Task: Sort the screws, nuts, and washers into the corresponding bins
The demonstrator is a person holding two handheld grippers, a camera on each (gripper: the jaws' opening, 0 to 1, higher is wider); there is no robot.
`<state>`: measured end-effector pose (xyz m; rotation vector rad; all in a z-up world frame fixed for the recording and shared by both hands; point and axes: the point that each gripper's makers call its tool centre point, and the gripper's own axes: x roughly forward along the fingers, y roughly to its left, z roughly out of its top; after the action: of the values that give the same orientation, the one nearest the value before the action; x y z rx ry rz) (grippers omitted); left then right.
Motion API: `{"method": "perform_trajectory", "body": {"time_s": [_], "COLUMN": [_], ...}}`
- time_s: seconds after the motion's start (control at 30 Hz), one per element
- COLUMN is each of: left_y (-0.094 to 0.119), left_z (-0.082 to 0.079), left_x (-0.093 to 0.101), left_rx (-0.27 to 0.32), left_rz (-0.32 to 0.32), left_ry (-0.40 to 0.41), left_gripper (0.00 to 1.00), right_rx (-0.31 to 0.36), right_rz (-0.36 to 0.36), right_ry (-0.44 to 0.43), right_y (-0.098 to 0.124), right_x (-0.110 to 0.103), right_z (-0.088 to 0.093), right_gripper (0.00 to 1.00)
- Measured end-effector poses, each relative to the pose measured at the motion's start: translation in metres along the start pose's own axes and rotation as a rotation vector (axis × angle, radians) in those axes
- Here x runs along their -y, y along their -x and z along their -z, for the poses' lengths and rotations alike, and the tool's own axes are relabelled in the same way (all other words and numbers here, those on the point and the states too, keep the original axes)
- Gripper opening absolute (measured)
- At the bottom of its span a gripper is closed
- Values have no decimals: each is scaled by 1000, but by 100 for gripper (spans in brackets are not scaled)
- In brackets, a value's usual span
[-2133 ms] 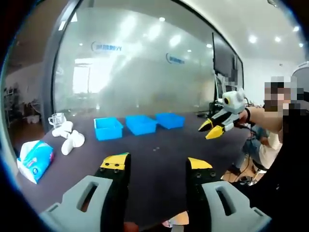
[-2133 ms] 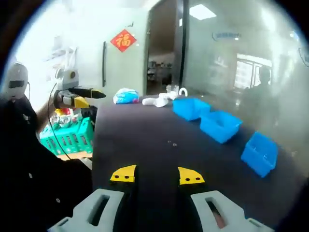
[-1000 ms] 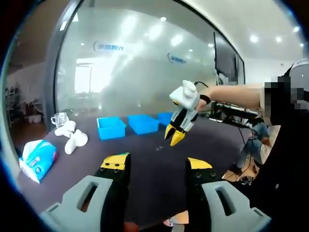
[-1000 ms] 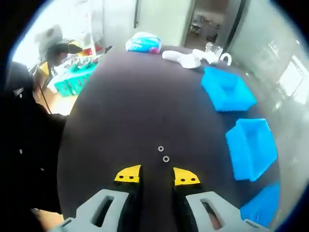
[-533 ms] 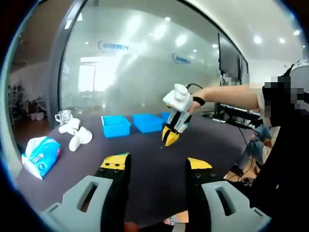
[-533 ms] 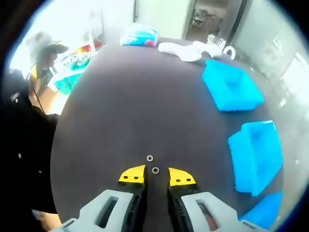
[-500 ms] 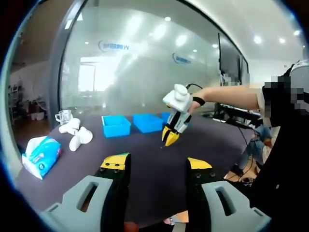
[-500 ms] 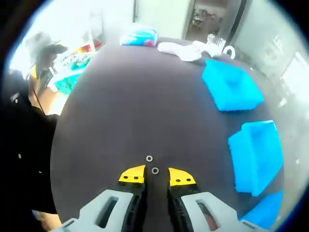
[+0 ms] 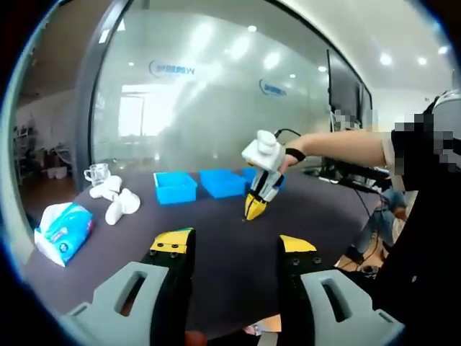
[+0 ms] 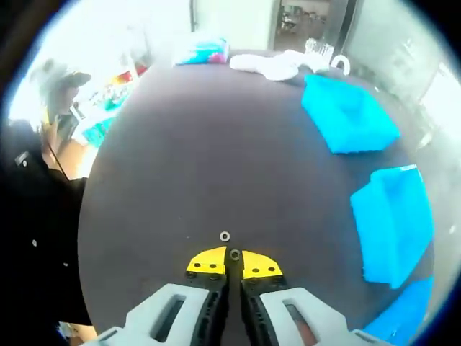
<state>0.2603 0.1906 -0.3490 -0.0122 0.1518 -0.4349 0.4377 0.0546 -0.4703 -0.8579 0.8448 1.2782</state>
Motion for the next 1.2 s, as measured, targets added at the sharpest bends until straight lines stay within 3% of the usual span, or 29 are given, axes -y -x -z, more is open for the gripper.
{"method": "perform_trajectory", "body": {"time_s": [0.2,0.3,0.57,0.77,0.9,1.07,1.1,1.2], "left_y": [1,1,-1,-3,-5,-7,-7,-8], "left_z": [-1,-3,-7,-13,-15,-17,-17,-18], "left_x": [1,1,-2,0,2,1,1,0], "left_rx": [4,6,16,31,32,36,38,39], "left_rz": [2,3,0,7,14,13,11,10], "left_ry": [-1,-8,-3,-8,-13,-17,-14,-14], "left_gripper": [41,41,41,41,41,41,41,41], "right_rx": [13,57,235,401,500,674,736,857], "right_rz": [2,5,26,96,181,378,430,580], "right_ry": [5,-11,-76,-166,-239,-398,-425,-447], "right_y": [5,12,38,67,87,121,132,157], "right_x": [-4,-9,-30,-36,-33,-15,-11,-7], "right_z": [-1,-4,-8,-3,5,14,15,20], "right_gripper": [3,3,3,3,3,3,3,3]}}
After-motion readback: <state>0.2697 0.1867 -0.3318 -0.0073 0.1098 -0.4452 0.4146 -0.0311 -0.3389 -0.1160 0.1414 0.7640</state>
